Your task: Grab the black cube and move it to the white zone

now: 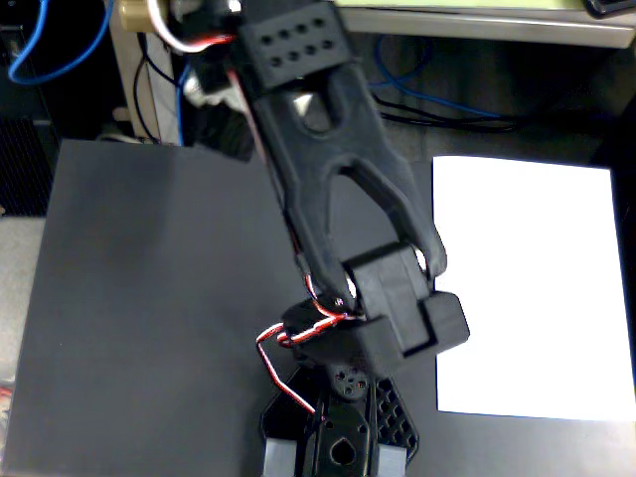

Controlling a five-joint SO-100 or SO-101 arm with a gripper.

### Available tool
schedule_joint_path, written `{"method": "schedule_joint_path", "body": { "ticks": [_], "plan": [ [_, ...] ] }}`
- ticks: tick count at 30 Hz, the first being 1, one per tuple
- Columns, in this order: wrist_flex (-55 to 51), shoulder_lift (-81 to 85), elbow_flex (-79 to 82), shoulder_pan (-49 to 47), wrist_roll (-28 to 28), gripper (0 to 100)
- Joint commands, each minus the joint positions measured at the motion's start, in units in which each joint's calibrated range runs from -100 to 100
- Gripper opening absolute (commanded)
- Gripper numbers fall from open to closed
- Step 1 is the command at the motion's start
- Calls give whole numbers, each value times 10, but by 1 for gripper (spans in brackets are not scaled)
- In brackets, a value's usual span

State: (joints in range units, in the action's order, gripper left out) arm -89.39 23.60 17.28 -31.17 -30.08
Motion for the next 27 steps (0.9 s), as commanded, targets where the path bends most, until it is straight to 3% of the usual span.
{"method": "schedule_joint_path", "body": {
  "ticks": [1,11,17,27],
  "plan": [
    [3,51,-5,59,19,1],
    [12,79,53,164,50,1],
    [81,134,142,255,45,1],
    [74,233,184,367,31,1]
  ]
}}
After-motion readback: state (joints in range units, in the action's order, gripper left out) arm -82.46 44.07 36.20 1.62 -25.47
